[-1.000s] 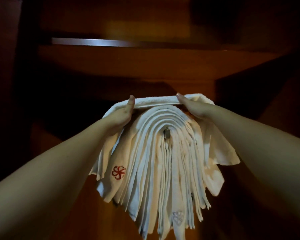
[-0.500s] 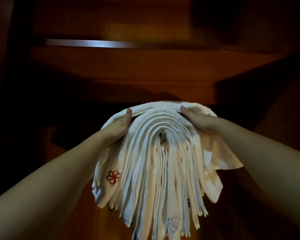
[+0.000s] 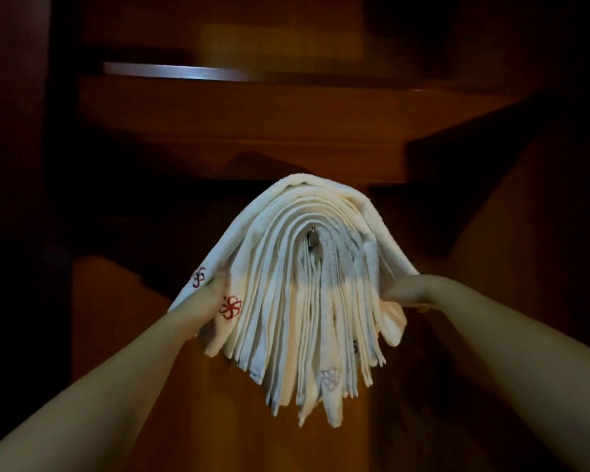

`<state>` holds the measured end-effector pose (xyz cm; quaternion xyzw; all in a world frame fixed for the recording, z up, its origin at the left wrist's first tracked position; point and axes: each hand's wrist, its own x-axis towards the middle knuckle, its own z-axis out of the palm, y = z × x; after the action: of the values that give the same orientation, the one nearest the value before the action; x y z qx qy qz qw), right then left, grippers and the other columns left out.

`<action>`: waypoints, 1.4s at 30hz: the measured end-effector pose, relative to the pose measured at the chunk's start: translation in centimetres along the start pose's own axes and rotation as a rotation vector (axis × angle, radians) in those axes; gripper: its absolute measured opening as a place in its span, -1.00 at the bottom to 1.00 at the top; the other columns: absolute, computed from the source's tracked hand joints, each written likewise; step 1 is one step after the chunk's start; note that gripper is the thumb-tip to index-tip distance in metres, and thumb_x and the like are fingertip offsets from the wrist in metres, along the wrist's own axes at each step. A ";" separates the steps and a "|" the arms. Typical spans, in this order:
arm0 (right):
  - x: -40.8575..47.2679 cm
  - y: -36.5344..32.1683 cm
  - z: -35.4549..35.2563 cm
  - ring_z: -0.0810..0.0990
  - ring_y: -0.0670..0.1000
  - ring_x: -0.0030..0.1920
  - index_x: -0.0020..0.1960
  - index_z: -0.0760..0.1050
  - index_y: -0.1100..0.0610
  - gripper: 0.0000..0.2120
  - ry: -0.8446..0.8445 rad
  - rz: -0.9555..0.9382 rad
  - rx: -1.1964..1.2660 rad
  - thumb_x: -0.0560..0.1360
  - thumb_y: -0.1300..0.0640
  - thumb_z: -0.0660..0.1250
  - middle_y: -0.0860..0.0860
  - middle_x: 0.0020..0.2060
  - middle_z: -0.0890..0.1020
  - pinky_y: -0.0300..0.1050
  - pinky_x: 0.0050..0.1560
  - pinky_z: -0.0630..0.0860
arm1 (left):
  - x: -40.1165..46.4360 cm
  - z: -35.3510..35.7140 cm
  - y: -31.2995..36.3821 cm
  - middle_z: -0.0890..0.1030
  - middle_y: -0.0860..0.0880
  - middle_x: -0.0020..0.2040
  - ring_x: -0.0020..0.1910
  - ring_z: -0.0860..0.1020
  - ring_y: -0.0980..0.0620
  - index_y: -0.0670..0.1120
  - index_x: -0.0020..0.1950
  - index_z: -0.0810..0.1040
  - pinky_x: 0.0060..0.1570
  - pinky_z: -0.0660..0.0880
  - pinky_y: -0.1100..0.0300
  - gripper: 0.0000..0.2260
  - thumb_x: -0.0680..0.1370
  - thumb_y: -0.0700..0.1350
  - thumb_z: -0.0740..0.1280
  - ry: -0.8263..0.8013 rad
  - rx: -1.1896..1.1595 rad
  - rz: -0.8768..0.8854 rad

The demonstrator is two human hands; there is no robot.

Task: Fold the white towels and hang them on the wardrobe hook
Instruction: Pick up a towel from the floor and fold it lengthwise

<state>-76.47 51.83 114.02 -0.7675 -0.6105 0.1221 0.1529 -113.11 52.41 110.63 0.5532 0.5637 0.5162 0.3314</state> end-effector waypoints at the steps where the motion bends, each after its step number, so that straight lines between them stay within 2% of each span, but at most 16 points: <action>1: -0.6 -0.2 0.8 0.35 0.09 0.48 0.60 0.19 0.00 -0.34 0.033 -0.012 -0.037 0.58 -0.20 0.23 0.06 0.56 0.28 0.05 0.32 0.44 | -0.3 0.0 -0.8 0.54 -0.29 0.25 0.21 0.53 -0.22 -0.15 0.50 0.33 0.27 0.46 -0.09 -0.19 0.52 0.45 0.07 -0.019 -0.016 -0.029; 3: -2.9 -1.0 2.6 0.35 0.10 0.49 0.60 0.21 0.10 -0.43 0.088 -0.036 -0.105 0.65 -0.10 0.17 0.11 0.54 0.31 0.01 0.42 0.37 | -1.0 0.0 -1.8 0.49 -0.28 0.33 0.27 0.50 -0.21 -0.13 0.53 0.30 0.32 0.44 -0.07 -0.17 0.50 0.47 0.06 -0.036 0.006 -0.058; 6: -7.0 -2.3 4.6 0.26 0.14 0.54 0.62 0.10 0.15 -0.41 0.116 -0.088 -0.090 0.68 -0.04 0.14 0.15 0.57 0.25 -0.01 0.47 0.23 | -3.1 -0.3 -2.9 0.27 -0.29 0.52 0.46 0.33 -0.23 -0.14 0.60 0.16 0.43 0.29 -0.04 -0.23 0.59 0.39 0.02 -0.063 0.123 -0.059; 10: -12.4 -3.5 7.2 0.42 0.15 0.40 0.53 0.26 0.19 -0.53 0.194 -0.141 0.058 0.67 0.06 0.18 0.18 0.45 0.41 -0.07 0.34 0.36 | -6.3 -2.0 -4.8 0.29 -0.16 0.55 0.49 0.31 -0.18 -0.03 0.59 0.23 0.42 0.26 -0.05 -0.32 0.60 0.35 0.07 -0.252 0.247 0.094; 14: -17.9 -3.2 11.3 0.51 0.04 0.20 0.45 0.39 0.16 -0.59 0.223 -0.169 0.163 0.65 0.06 0.24 0.15 0.37 0.50 -0.13 0.17 0.42 | -11.4 -2.8 -7.3 0.33 -0.07 0.54 0.48 0.34 -0.11 0.01 0.58 0.23 0.31 0.33 0.02 -0.48 0.66 0.16 0.17 -0.274 0.348 0.220; 15: -19.3 -3.0 12.5 0.51 0.03 0.23 0.48 0.37 0.14 -0.57 0.220 -0.160 0.173 0.64 0.04 0.25 0.14 0.40 0.48 -0.12 0.20 0.44 | -13.1 -2.8 -7.9 0.32 -0.05 0.55 0.48 0.34 -0.10 0.04 0.58 0.24 0.32 0.34 0.02 -0.49 0.66 0.14 0.20 -0.300 0.361 0.233; 17: -22.7 -2.2 15.6 0.42 0.09 0.43 0.57 0.24 0.10 -0.45 0.225 -0.114 0.185 0.64 0.00 0.27 0.13 0.53 0.33 -0.04 0.36 0.40 | -16.6 -2.9 -9.5 0.29 -0.02 0.56 0.50 0.31 -0.06 0.06 0.59 0.24 0.35 0.33 0.04 -0.46 0.63 0.13 0.27 -0.357 0.385 0.236; 20: -28.8 -0.1 21.0 0.25 0.10 0.55 0.62 0.09 0.03 -0.36 0.180 -0.044 0.233 0.64 -0.09 0.24 0.07 0.61 0.15 0.04 0.47 0.27 | -22.0 -2.8 -12.7 0.33 0.01 0.53 0.48 0.32 0.00 0.03 0.55 0.31 0.25 0.33 0.14 -0.45 0.60 0.10 0.35 -0.516 0.421 0.272; 23: -35.7 2.7 26.4 0.22 0.08 0.56 0.63 0.05 -0.04 -0.34 0.097 0.013 0.256 0.63 -0.15 0.24 0.02 0.62 0.09 0.06 0.49 0.25 | -27.2 -2.2 -16.3 0.32 0.03 0.54 0.49 0.31 0.00 0.06 0.55 0.30 0.29 0.33 0.10 -0.44 0.59 0.15 0.34 -0.701 0.473 0.300; 26: -41.6 6.5 31.3 0.21 0.04 0.56 0.63 0.04 -0.06 -0.30 0.055 0.085 0.268 0.61 -0.17 0.27 -0.02 0.62 0.10 0.02 0.51 0.22 | -31.8 -0.5 -19.7 0.28 0.04 0.56 0.52 0.28 0.00 0.07 0.56 0.27 0.37 0.29 0.09 -0.44 0.60 0.15 0.32 -0.813 0.489 0.320; 30: -47.7 11.7 36.1 0.18 0.01 0.57 0.63 0.05 0.03 -0.26 0.005 0.177 0.186 0.60 -0.20 0.27 -0.01 0.60 0.15 -0.04 0.54 0.14 | -36.8 3.4 -23.7 0.27 0.02 0.56 0.51 0.29 0.00 0.04 0.57 0.24 0.28 0.29 0.18 -0.45 0.62 0.11 0.30 -0.999 0.532 0.347; 32: -50.1 14.5 37.9 0.16 0.02 0.58 0.63 0.06 0.06 -0.25 -0.024 0.212 0.159 0.59 -0.23 0.26 0.01 0.60 0.16 -0.05 0.56 0.10 | -39.0 6.0 -25.3 0.25 0.02 0.57 0.50 0.29 0.00 0.05 0.57 0.22 0.26 0.32 0.16 -0.44 0.61 0.12 0.30 -1.089 0.559 0.337; 38: -55.5 23.2 41.8 0.19 0.06 0.56 0.60 0.18 0.12 -0.27 -0.085 0.321 0.131 0.57 -0.20 0.29 0.07 0.59 0.22 -0.06 0.53 0.13 | -45.1 14.6 -28.0 0.23 0.03 0.58 0.54 0.23 0.02 0.01 0.57 0.25 0.47 0.23 0.06 -0.45 0.62 0.09 0.31 -1.286 0.672 0.352; 42: -58.7 32.0 43.1 0.14 0.04 0.58 0.61 0.14 0.08 -0.29 -0.171 0.458 0.144 0.59 -0.21 0.26 0.01 0.60 0.18 -0.04 0.53 0.11 | -50.2 23.9 -29.1 0.23 0.05 0.58 0.53 0.24 0.04 0.01 0.57 0.26 0.44 0.25 0.08 -0.44 0.61 0.06 0.33 -1.409 0.713 0.338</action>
<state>-76.98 -8.33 61.98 -0.8597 -0.4211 0.2613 0.1234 -90.24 13.26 67.19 0.8988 0.2617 -0.1215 0.3301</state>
